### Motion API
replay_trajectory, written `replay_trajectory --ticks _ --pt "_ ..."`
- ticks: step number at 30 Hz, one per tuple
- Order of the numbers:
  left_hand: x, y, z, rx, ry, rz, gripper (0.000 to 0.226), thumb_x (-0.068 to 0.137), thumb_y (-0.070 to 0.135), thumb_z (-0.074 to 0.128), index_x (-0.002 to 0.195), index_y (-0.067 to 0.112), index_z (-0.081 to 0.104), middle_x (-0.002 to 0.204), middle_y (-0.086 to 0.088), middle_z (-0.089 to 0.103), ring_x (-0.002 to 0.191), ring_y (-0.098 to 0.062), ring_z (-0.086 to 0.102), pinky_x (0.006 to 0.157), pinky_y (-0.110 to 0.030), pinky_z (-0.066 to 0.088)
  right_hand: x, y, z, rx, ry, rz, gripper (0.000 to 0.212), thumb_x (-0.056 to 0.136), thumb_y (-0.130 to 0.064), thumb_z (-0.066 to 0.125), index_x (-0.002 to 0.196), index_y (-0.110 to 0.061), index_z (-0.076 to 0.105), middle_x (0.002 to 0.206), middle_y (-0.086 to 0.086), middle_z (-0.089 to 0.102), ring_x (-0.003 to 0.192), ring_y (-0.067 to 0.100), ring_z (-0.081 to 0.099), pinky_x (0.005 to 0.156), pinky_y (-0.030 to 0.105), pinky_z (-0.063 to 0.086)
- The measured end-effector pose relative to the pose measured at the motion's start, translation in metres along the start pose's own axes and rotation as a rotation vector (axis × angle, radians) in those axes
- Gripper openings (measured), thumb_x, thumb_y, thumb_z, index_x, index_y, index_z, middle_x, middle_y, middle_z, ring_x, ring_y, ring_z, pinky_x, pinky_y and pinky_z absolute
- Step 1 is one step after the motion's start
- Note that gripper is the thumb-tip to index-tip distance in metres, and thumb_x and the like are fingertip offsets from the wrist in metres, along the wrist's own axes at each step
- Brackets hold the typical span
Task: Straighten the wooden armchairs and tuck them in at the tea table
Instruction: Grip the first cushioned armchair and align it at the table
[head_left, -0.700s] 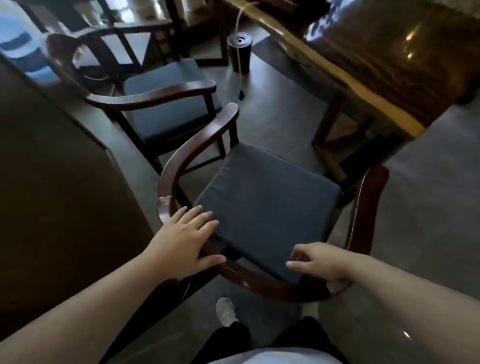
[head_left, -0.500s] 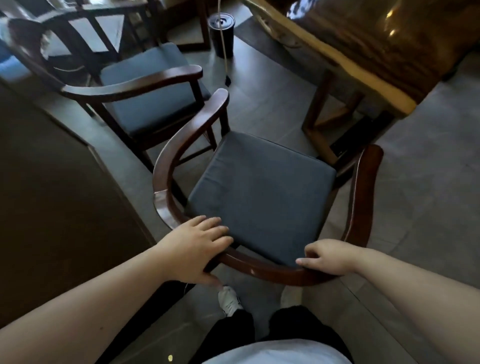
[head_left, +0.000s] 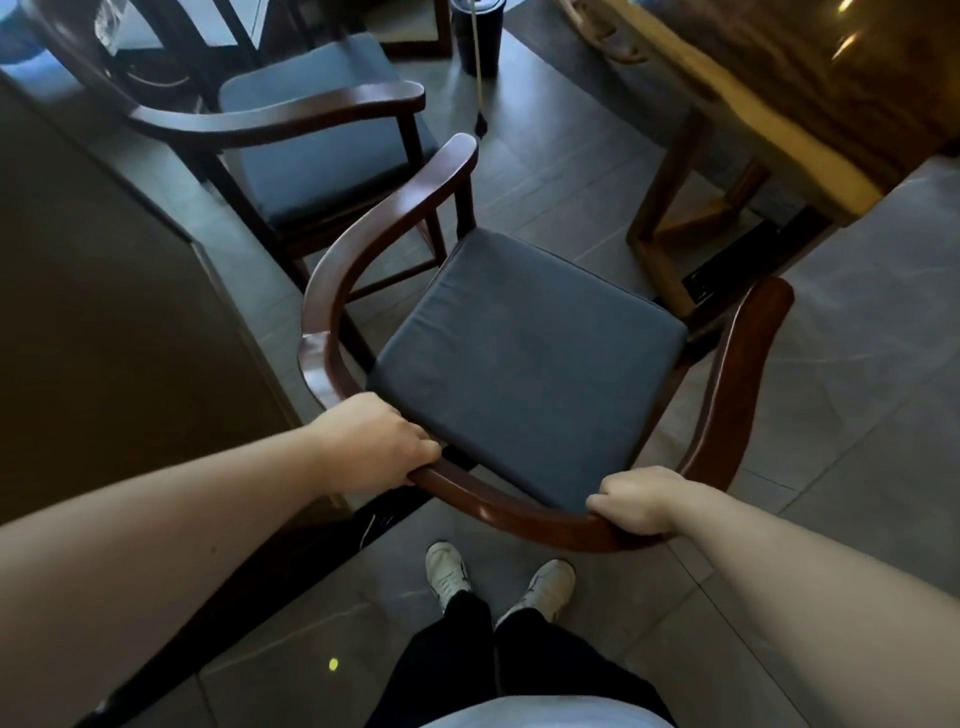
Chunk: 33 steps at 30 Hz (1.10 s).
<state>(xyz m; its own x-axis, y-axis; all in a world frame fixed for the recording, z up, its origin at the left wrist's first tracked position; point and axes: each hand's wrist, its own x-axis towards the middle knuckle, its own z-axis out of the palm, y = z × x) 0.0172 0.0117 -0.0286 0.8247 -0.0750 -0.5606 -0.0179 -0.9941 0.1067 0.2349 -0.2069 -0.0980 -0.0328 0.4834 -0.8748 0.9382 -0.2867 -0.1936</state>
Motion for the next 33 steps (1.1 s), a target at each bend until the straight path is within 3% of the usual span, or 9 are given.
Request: replay_trajectory --ticks 2,6,14,24,33 --pt "0.001 -0.002 -0.007 0.031 -0.025 -0.032 0.020 0.092 0.042 0.048 0.109 0.034 0.055 0.102 0.013 0.063 0.094 -0.016 0.062 0.074 -0.030 0.048 0.000 0.002 0.005 -0.070 0.083 0.020 0.034 0.104 -0.031 0.024 0.098 -0.017 0.054 0.117 0.011 0.060 0.104 0.028 0.055 0.077 0.035 0.034" --pt "0.002 -0.007 -0.021 0.066 -0.001 -0.041 0.022 0.092 0.046 0.046 0.108 0.034 0.057 0.098 0.013 0.064 0.089 -0.014 0.062 0.070 -0.031 0.049 -0.003 0.003 0.000 -0.147 0.116 -0.017 0.031 0.105 -0.021 0.027 0.116 -0.014 0.055 0.125 0.011 0.056 0.113 0.030 0.054 0.079 0.036 0.036" --pt "0.007 -0.016 -0.026 0.095 0.043 0.000 0.025 0.092 0.050 0.047 0.109 0.034 0.056 0.096 0.014 0.064 0.085 -0.013 0.061 0.066 -0.029 0.044 -0.006 0.007 -0.011 -0.193 0.135 -0.026 0.028 0.106 -0.018 0.031 0.119 -0.012 0.056 0.124 0.012 0.057 0.113 0.029 0.054 0.078 0.035 0.036" --pt "-0.003 -0.037 -0.013 0.112 -0.044 -0.017 0.026 0.092 0.047 0.046 0.112 0.033 0.053 0.103 0.012 0.065 0.094 -0.015 0.062 0.077 -0.039 0.053 0.004 -0.014 -0.003 -0.126 0.221 -0.019 0.032 0.102 -0.015 0.028 0.117 -0.011 0.056 0.126 0.012 0.057 0.116 0.033 0.053 0.085 0.042 0.042" --pt "-0.036 -0.060 -0.002 0.112 -0.157 -0.040 0.034 0.094 0.043 0.046 0.125 0.032 0.050 0.123 0.008 0.063 0.114 -0.015 0.057 0.096 -0.040 0.046 0.017 -0.066 0.010 -0.055 0.334 -0.029 0.033 0.097 -0.010 0.030 0.113 -0.011 0.058 0.125 0.011 0.059 0.114 0.035 0.056 0.076 0.039 0.039"
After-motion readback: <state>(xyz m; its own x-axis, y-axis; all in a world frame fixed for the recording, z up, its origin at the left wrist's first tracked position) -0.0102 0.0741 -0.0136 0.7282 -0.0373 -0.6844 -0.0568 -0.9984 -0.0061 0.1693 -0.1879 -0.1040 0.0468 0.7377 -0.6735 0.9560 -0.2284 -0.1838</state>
